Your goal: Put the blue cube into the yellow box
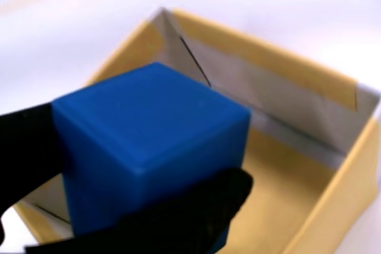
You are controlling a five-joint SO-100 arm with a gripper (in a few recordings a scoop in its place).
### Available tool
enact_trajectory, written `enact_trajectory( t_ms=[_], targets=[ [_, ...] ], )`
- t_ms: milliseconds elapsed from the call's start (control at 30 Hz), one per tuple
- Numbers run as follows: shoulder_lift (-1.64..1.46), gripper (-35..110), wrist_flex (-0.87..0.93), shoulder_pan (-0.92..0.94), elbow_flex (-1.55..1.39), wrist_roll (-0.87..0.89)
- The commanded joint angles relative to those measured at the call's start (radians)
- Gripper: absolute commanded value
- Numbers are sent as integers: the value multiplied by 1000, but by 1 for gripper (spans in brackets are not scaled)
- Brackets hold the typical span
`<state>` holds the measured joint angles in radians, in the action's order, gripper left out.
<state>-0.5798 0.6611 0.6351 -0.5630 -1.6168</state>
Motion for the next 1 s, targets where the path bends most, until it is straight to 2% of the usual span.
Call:
enact_trajectory(
  t_ms=[0, 200, 367, 700, 833, 967],
  targets=[
    [-80, 21, -34, 26, 143, -17],
    [-67, 40, -84, 29, 143, 12],
    [-75, 44, -100, 31, 140, 8],
    [-417, 42, 75, -14, -31, 51],
    [-615, 36, 170, -51, -166, 58],
    [-815, 27, 190, -103, -390, 49]
  ],
)
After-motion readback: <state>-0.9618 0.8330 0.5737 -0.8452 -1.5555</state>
